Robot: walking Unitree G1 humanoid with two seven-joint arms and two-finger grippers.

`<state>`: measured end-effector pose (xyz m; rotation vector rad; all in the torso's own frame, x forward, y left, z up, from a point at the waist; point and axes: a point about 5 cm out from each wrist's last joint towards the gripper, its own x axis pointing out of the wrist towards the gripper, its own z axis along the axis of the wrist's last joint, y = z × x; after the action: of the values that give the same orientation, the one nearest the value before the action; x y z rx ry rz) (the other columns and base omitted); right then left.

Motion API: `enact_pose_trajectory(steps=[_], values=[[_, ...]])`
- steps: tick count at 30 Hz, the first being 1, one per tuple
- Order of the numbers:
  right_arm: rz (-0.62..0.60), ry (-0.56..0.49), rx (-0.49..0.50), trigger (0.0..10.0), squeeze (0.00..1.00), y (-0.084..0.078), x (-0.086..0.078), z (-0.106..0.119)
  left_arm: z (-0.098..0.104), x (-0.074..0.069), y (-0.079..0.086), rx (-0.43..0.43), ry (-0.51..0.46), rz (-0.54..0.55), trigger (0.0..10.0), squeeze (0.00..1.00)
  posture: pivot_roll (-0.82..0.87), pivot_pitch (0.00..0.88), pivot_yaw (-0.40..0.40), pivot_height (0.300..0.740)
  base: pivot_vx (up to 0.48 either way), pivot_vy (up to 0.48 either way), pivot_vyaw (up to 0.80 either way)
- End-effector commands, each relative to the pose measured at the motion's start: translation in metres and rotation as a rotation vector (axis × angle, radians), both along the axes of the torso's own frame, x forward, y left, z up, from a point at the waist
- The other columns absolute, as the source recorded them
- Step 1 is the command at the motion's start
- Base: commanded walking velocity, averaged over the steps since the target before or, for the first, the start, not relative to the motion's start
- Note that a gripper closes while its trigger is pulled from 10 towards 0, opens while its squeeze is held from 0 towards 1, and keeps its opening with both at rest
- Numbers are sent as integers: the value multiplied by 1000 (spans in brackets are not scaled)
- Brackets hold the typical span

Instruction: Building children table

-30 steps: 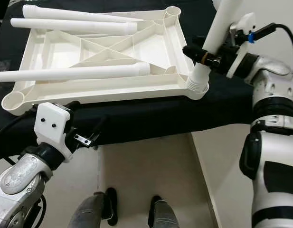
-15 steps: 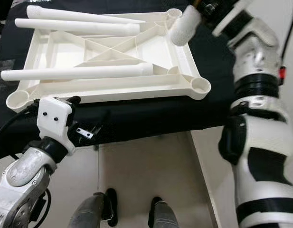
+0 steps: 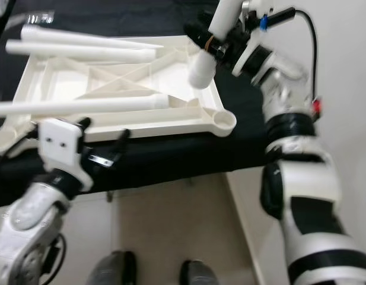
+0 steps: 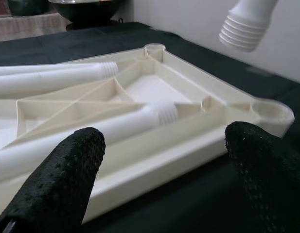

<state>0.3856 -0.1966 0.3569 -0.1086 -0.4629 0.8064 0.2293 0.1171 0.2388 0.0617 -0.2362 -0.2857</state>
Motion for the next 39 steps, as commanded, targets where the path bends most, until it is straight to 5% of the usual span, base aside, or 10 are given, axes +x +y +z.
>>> enact_pose_trajectory(steps=[1,12,17,28,39], values=[[15,-30,-9,10000,0,7,-2,8,-4,3,7,-14,18,45,10000,0,126,194,-43,740,0,0,0],[109,-26,-65,10000,0,10,-7,16,-4,3,7,10,8,54,10000,0,126,205,-44,740,0,0,0],[241,61,-168,10000,0,-5,-15,-1,-8,-3,-1,-5,36,6,10000,0,124,218,-46,740,0,0,0],[181,154,-166,10000,0,-17,-8,-17,-18,-20,-26,-66,115,-190,10000,0,126,243,-46,740,0,0,0],[176,216,-180,10000,0,-4,0,-37,-23,-33,-29,-55,151,-204,10000,0,135,297,-45,740,0,0,0]])
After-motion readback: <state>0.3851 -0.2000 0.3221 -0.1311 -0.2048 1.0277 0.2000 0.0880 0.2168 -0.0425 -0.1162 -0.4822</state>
